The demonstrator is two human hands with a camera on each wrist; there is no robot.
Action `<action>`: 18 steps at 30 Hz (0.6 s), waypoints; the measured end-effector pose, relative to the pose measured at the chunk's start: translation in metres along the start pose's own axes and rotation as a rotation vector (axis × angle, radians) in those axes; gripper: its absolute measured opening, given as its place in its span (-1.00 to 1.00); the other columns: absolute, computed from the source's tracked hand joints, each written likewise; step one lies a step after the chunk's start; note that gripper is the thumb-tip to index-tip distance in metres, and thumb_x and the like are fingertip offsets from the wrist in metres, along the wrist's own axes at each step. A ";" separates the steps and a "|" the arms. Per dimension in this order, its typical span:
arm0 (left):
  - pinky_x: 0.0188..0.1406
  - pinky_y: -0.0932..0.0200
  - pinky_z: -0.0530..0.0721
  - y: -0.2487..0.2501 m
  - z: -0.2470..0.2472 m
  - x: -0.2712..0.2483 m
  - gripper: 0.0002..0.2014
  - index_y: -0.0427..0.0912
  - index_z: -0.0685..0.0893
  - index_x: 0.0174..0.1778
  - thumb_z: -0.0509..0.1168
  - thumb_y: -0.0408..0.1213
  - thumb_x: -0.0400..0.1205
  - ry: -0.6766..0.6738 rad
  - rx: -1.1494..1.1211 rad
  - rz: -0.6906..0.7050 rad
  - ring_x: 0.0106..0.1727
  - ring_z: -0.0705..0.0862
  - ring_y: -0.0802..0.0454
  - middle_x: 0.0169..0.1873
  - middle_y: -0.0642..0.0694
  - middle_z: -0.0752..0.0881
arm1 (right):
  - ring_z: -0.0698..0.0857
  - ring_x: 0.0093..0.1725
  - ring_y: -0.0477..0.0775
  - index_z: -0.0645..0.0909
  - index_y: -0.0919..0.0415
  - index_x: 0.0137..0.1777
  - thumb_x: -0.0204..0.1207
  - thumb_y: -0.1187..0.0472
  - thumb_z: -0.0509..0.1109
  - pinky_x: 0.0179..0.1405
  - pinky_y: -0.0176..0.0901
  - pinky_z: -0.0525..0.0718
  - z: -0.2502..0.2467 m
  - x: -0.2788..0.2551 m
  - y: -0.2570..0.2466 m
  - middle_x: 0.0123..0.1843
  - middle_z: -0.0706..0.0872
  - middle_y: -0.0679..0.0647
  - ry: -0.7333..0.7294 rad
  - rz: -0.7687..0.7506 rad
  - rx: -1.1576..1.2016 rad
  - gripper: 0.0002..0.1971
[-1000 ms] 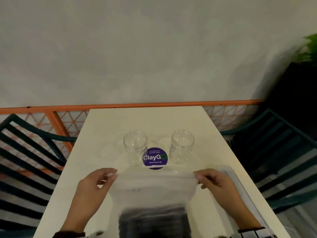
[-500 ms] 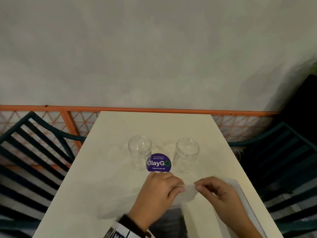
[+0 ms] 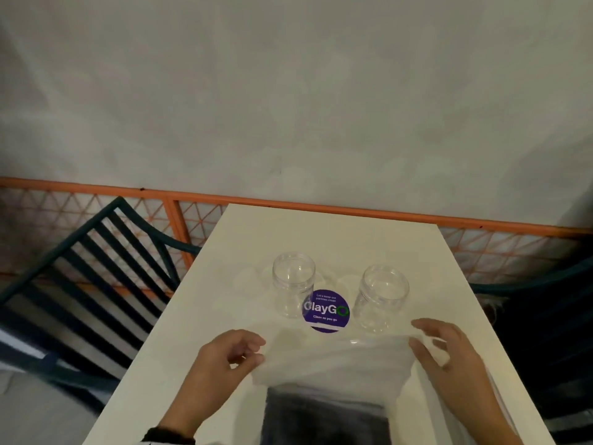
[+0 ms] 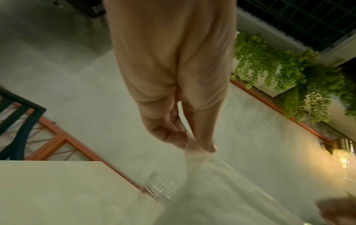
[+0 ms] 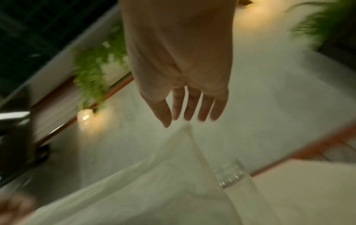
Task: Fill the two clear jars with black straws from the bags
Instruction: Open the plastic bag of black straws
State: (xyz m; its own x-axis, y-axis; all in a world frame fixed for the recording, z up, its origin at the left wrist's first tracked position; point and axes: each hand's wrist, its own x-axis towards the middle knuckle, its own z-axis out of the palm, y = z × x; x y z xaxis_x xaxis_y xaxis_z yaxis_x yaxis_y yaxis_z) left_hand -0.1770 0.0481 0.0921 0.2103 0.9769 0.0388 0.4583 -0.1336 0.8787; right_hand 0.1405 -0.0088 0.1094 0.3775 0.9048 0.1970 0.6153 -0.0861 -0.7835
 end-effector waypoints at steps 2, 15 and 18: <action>-0.19 0.50 0.63 0.007 0.006 0.000 -0.67 0.19 0.71 -0.18 0.50 -0.41 0.40 0.059 -0.071 0.030 -0.18 0.73 0.16 -0.22 0.17 0.75 | 0.51 0.15 -0.03 0.63 0.09 0.10 0.45 0.15 0.44 0.19 -0.29 0.43 0.012 0.003 -0.015 0.09 0.61 -0.05 0.050 -0.275 -0.173 -0.77; -0.15 0.29 0.72 0.023 0.014 -0.009 -0.86 -0.02 0.75 -0.32 0.58 -0.24 0.31 0.144 -0.409 0.095 -0.21 0.78 -0.03 -0.26 -0.18 0.81 | 0.66 0.01 -0.13 0.70 -0.04 -0.01 0.42 -0.04 0.42 0.00 -0.33 0.64 0.098 -0.005 -0.084 -0.12 0.68 -0.25 -0.496 -0.382 0.215 -0.80; -0.11 0.25 0.70 0.021 0.015 -0.009 -0.91 0.07 0.74 -0.37 0.53 -0.12 0.35 0.138 -0.332 0.103 -0.23 0.74 -0.02 -0.33 -0.03 0.80 | 0.67 -0.01 -0.13 0.71 -0.04 -0.03 0.43 -0.01 0.43 0.02 -0.30 0.66 0.098 -0.005 -0.083 -0.10 0.70 -0.18 -0.504 -0.400 0.225 -0.83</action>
State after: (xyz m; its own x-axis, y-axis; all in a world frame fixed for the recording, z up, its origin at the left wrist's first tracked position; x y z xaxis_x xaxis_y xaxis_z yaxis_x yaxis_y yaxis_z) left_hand -0.1568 0.0341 0.1029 0.1116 0.9774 0.1793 0.1311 -0.1934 0.9723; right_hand 0.0199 0.0343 0.1159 -0.2515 0.9373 0.2412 0.4605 0.3351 -0.8220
